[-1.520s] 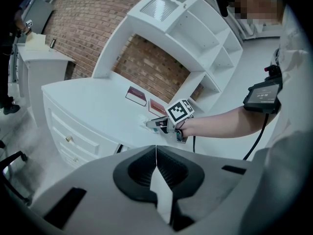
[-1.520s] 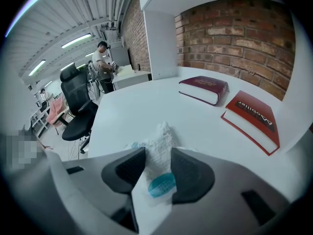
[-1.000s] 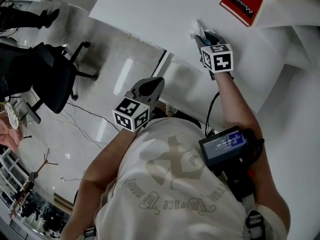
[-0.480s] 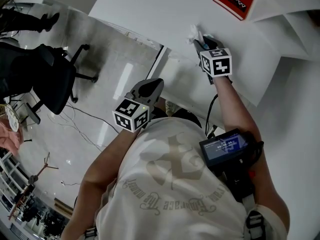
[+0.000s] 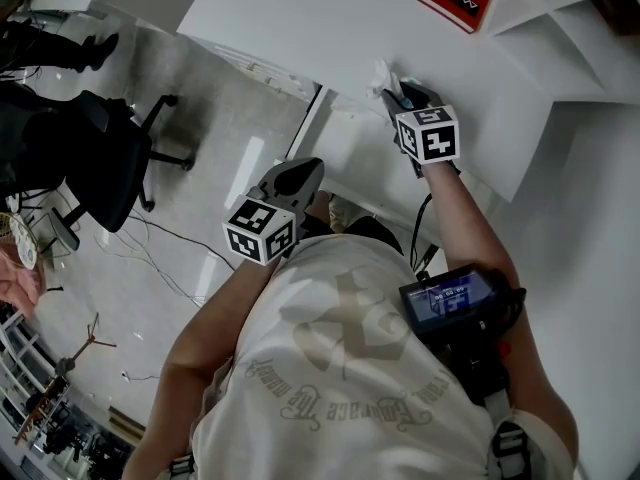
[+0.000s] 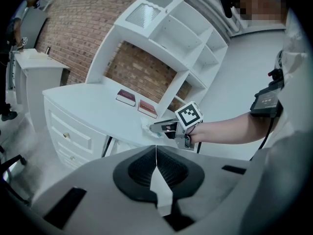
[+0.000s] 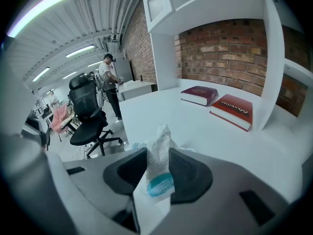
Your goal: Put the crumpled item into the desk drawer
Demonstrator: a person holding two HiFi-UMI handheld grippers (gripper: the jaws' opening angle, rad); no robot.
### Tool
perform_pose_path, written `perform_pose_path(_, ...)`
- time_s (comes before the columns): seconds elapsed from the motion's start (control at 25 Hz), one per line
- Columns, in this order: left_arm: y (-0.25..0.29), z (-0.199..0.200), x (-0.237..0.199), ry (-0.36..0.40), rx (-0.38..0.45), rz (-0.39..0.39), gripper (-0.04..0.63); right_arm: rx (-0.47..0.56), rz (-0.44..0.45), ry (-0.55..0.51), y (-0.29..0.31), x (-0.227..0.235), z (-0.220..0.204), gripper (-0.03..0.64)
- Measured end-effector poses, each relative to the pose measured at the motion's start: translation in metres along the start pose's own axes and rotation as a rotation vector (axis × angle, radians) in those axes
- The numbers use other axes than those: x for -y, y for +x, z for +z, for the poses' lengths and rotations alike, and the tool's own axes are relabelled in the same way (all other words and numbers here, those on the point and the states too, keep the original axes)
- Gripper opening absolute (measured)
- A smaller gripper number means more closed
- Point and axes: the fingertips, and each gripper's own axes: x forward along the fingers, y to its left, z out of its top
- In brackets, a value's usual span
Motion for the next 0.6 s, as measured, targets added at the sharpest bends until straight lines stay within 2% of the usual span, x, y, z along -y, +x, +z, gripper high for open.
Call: perform_pose_path(0.6, -0.020, -0.023, 0.031, 0.023, 0.012, -0.024, 0.021, -0.007, 0.012, 0.000, -0.043, -0.036, -0.046, 0.150)
